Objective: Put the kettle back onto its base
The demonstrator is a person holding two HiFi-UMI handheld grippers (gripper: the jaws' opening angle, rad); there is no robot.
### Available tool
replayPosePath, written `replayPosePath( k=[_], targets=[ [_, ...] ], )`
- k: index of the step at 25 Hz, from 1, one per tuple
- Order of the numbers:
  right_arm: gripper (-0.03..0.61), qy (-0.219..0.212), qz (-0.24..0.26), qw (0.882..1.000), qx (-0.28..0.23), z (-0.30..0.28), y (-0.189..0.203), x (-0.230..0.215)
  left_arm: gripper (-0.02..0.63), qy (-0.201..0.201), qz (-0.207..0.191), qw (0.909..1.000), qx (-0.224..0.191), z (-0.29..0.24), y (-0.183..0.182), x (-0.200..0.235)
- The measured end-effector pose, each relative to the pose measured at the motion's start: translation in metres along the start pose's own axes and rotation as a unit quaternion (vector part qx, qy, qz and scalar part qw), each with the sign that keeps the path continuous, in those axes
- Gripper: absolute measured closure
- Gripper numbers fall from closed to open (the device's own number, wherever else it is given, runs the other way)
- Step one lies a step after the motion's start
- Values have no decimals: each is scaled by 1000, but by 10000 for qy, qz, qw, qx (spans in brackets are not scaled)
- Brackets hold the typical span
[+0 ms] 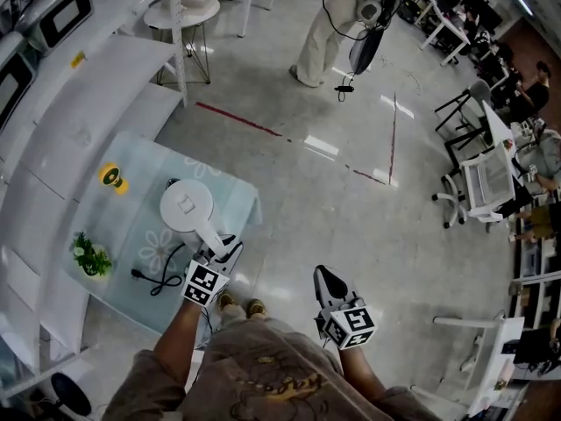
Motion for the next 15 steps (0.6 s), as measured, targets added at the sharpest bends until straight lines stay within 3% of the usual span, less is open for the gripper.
replayPosePath(
  k=[15],
  targets=[
    [577, -139, 27, 9999, 47, -2, 4, 4, 515, -97, -221, 9997, 102, -3, 6, -10]
  ],
)
Point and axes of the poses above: the fingertips, and each gripper's own axes: z backward along the fingers, x to its left, y out of its underside, the point moved 5 cm from there along z, backward along the fingers, and after that the axes turned 6 degrees about z, right-handed, at the moved point
